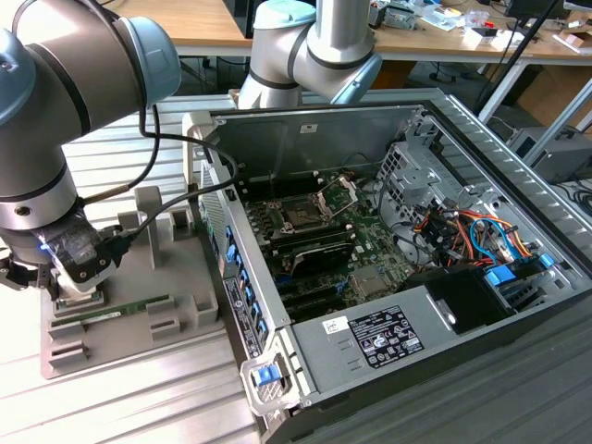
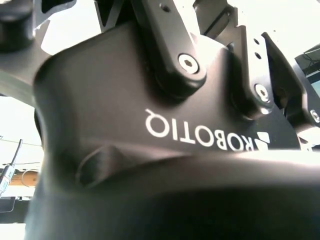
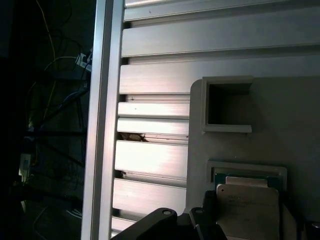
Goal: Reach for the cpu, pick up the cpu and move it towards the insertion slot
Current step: 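Pick up the cpu and move it towards the insertion slot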
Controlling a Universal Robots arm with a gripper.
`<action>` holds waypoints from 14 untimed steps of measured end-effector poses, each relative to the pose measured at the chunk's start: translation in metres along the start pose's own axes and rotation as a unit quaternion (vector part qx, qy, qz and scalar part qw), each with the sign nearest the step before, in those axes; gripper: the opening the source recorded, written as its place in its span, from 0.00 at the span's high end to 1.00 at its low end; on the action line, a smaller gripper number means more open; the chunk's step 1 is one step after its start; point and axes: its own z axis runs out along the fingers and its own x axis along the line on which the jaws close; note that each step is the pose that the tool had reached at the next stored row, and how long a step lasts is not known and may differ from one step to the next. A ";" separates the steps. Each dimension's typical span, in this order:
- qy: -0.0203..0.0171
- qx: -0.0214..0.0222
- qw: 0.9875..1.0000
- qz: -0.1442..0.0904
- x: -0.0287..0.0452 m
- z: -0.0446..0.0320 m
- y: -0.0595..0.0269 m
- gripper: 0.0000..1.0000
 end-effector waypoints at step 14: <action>0.000 0.000 1.000 0.000 0.0000 -0.0037 0.0002 0.45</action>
